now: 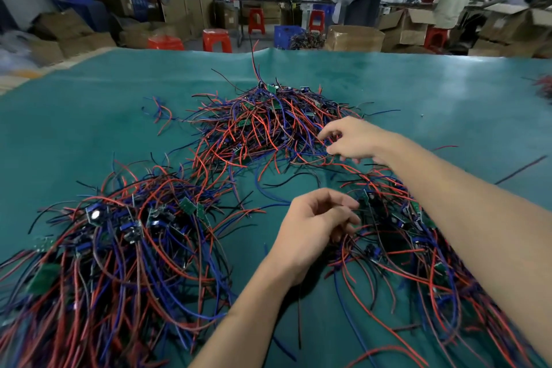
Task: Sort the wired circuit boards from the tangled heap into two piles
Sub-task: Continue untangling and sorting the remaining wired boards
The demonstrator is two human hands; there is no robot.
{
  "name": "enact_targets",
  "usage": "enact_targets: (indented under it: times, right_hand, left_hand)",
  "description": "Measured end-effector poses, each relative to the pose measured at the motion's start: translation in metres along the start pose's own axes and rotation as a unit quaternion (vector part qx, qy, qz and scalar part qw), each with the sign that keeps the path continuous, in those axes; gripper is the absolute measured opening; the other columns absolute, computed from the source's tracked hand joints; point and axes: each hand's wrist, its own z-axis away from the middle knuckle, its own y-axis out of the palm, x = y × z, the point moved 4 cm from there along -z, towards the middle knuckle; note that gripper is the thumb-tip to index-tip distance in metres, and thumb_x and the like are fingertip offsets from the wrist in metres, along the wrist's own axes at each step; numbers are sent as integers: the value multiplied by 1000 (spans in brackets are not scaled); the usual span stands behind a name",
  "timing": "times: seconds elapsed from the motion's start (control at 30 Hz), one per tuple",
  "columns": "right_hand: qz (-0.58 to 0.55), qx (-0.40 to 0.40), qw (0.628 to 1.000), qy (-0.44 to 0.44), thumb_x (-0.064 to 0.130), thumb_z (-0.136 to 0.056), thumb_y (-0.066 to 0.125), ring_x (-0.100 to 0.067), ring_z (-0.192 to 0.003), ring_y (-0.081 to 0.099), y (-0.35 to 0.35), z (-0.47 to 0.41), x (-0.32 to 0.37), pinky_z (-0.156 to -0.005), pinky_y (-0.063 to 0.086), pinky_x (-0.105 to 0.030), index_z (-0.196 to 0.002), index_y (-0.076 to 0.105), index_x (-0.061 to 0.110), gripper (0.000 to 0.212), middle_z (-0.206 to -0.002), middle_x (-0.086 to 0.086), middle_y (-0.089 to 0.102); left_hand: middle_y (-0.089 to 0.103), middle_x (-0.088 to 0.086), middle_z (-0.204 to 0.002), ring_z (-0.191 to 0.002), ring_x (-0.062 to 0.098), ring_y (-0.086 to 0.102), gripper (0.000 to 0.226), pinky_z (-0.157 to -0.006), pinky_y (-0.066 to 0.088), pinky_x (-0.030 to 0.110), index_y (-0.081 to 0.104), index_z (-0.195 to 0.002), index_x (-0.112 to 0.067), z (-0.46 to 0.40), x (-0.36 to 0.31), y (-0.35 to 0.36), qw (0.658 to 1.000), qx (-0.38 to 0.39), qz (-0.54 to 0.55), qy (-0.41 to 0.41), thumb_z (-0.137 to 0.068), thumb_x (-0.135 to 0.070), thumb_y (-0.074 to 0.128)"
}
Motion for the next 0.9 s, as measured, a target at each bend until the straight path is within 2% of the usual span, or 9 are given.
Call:
enact_targets:
  times: [0.07,0.17,0.33,0.43,0.53,0.7,0.77,0.8,0.9]
  right_hand:
    - [-72,-4,997,36,2,-97,61,-17,-53,62,11,-10,-6,-34,32,-18,-126,68,8,30,-83,-12,66]
    - [-123,-64,989,53,5,-92,67,-24,-60,60,6,-14,-14,-36,26,-19,-113,74,9,22,-74,-14,67]
    - [-200,-106,972,63,12,-89,74,-8,-30,41,-25,12,-19,-34,19,-12,-98,78,9,10,-44,-3,52]
    - [-252,-169,951,56,15,-88,73,-11,-38,41,-54,40,-20,-36,19,-13,-95,79,11,10,-56,-8,54]
    - [-332,-218,917,26,10,-90,70,-7,-38,45,-73,73,-17,-37,20,-13,-87,79,12,9,-69,-2,65]
    - [-438,-196,876,-53,6,-91,67,-6,-39,46,-62,129,0,-34,23,-14,-81,79,10,15,-80,2,78]
    - [-414,-192,888,-52,12,-91,70,-8,-41,48,-37,143,6,-36,31,-18,-75,80,18,20,-80,-6,78]
    - [-367,-192,909,-41,16,-91,72,-9,-41,49,-23,149,7,-39,34,-20,-76,80,20,18,-71,-6,75]
    - [-89,-137,987,-4,34,-89,71,-3,-50,58,7,163,1,-55,47,-27,-76,78,23,18,-56,8,67]
  left_hand:
    - [69,3,-74,-62,11,59,18,-53,40,15,68,-94,-4,-1,0,-1,1000,-2,-1,0,-91,7,54]
    - [68,5,-75,-61,10,59,17,-53,40,16,68,-95,-1,-1,-1,-1,1000,-4,3,-1,-91,8,54]
    - [67,7,-76,-60,11,60,18,-53,40,16,67,-95,-1,-2,0,-2,1000,-9,16,-8,-91,9,52]
    - [67,10,-78,-61,13,60,18,-53,41,17,66,-93,-1,-2,0,-3,999,-19,34,-12,-90,10,53]
    - [66,13,-80,-64,16,59,18,-54,42,19,65,-94,-1,-3,0,-6,998,-34,54,-12,-90,11,52]
    - [69,16,-92,-70,17,60,14,-56,46,19,64,-106,-2,-4,0,-6,995,-46,88,-15,-98,-3,52]
    - [71,16,-93,-69,16,63,21,-55,48,19,65,-109,-3,-5,-1,-6,992,-44,115,-21,-103,-14,47]
    - [71,15,-91,-69,16,64,26,-55,49,19,65,-108,-4,-5,-1,-5,991,-42,127,-25,-104,-19,45]
    - [71,13,-84,-67,17,64,29,-54,50,19,64,-107,-5,-5,-2,-5,986,-59,154,-36,-104,-25,43]
